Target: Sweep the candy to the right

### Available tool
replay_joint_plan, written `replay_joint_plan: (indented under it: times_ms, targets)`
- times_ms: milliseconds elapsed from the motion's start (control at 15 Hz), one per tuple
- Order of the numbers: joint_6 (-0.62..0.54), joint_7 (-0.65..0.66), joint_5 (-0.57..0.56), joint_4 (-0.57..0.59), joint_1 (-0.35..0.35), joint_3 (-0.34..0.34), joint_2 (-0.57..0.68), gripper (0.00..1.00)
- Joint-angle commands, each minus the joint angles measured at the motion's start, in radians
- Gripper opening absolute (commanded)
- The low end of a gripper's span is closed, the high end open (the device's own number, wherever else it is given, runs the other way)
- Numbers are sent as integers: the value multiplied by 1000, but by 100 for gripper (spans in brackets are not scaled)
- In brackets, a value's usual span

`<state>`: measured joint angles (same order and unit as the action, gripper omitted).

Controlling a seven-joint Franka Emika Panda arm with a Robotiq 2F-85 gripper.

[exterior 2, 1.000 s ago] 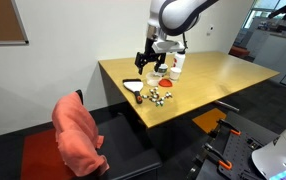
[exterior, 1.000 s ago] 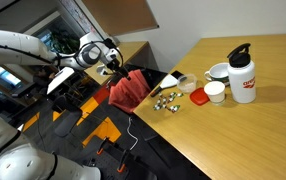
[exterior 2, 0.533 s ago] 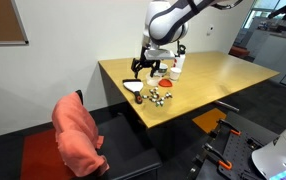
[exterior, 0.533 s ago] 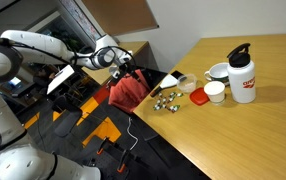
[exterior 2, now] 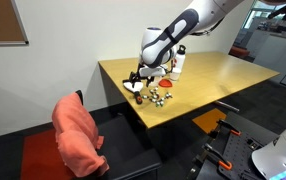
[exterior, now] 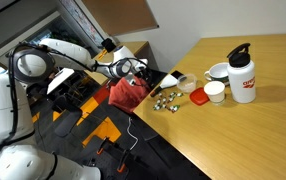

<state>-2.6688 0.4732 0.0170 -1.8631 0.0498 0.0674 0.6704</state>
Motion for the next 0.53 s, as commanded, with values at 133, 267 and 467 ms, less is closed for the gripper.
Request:
replay_joint_plan:
  times_ms: [133, 267, 467]
  targets:
    - [2, -19, 35, 38, 23, 21, 42, 100]
    - [2, -19, 35, 43, 25, 22, 43, 100]
    - [-14, 24, -1, 47, 76, 76, 60, 100]
